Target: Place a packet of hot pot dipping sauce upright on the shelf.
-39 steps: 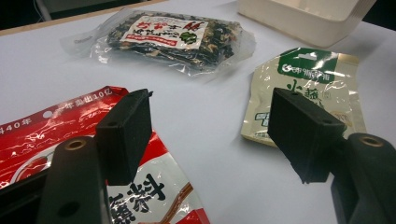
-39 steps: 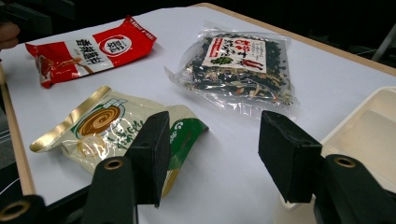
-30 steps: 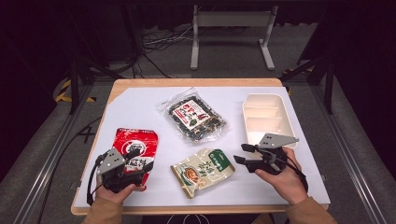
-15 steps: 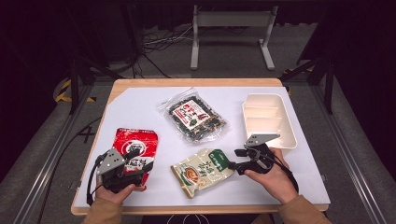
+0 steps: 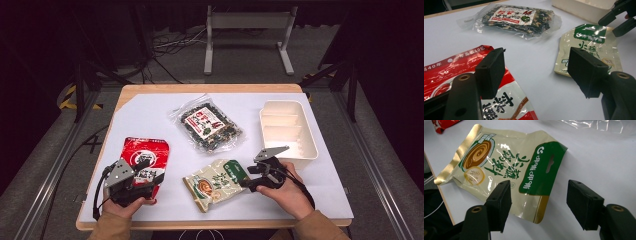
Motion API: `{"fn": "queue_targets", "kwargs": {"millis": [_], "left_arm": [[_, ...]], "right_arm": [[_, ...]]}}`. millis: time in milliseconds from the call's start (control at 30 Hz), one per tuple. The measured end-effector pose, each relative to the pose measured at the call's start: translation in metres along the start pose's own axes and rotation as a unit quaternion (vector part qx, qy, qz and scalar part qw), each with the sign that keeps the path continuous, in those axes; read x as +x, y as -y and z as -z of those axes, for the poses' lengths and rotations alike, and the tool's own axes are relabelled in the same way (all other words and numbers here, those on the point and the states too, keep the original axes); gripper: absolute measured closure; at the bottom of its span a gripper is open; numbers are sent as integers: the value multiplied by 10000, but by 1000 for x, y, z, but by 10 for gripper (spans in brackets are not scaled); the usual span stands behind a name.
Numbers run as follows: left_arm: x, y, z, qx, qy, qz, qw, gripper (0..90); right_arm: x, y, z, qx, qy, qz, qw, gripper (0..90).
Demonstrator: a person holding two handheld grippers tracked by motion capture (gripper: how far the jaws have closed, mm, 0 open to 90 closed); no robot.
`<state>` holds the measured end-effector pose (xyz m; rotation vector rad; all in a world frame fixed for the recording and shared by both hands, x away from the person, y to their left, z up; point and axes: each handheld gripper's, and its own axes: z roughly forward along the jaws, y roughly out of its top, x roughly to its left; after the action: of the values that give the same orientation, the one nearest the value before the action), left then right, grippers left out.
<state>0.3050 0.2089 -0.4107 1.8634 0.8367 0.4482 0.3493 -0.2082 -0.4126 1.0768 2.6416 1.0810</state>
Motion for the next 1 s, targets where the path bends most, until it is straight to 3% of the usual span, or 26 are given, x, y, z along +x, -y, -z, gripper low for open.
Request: {"fn": "queue_targets", "kwargs": {"millis": [600,767,1000], "left_arm": [[2,0,1,-4,-45,43,10000,307],[2,0,1,-19,-47,36,10000,307],[2,0,1,-16,-44,46,10000,307]], "right_arm": [[2,1,-22,293,-317,-121,9990,363],[0,0,-27,282,-597,-270,9975,384],[0,-2,-28,341,-757,-333,9960,472]]}}
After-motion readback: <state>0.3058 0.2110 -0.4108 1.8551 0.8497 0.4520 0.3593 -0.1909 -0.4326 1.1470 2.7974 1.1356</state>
